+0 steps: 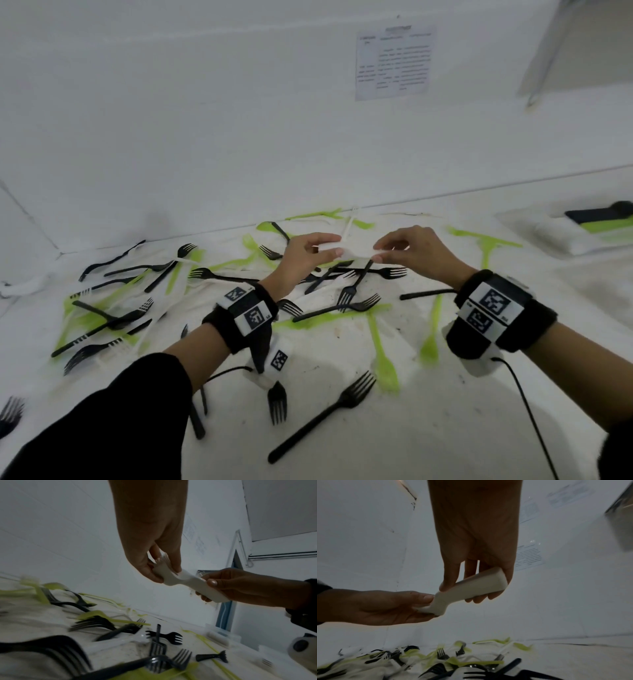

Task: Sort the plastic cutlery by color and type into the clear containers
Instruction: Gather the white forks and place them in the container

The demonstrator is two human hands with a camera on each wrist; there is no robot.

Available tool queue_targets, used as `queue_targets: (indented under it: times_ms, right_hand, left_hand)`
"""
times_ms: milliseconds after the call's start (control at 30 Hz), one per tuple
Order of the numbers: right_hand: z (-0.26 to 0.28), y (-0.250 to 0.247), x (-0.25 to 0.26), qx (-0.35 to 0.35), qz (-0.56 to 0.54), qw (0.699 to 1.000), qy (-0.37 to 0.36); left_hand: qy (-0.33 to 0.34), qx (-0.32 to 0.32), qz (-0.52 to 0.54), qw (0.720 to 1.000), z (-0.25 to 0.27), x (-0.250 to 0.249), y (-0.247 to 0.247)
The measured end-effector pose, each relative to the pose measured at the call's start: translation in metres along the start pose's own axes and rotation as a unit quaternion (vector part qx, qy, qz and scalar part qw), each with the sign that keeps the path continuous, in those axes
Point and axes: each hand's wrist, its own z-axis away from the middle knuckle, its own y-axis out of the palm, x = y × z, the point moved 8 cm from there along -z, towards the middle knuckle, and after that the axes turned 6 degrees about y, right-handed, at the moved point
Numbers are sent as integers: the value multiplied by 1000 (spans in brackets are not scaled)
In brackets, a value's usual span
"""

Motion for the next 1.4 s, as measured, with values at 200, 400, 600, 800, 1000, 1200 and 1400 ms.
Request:
queue_targets:
  times_ms: [200, 400, 600, 800, 1000, 1200, 1400]
  right_hand:
    - [44, -52, -50, -39, -30, 998, 43]
    - [95, -117, -103, -64, -24, 995, 72]
    - [150, -186, -163, -83, -2, 992, 98]
    - [182, -236, -212, -88, 39, 988, 121]
    - [184, -272, -250, -71, 94, 984, 133]
    - [174, -299, -291, -48, 107, 985, 129]
    - [150, -320, -332, 3, 115, 988, 103]
  left_hand:
    - [5, 50, -13, 999, -4, -18, 79]
    - [20, 90, -15, 996, -4, -47, 174]
    - [41, 114, 4, 993, 1, -66, 280]
    - [49, 133, 2, 990, 0, -78, 360]
    - [54, 170, -33, 983, -16, -83, 416]
    - [59, 220, -93, 969, -42, -77, 462]
    - [90, 257, -190, 943, -68, -78, 502]
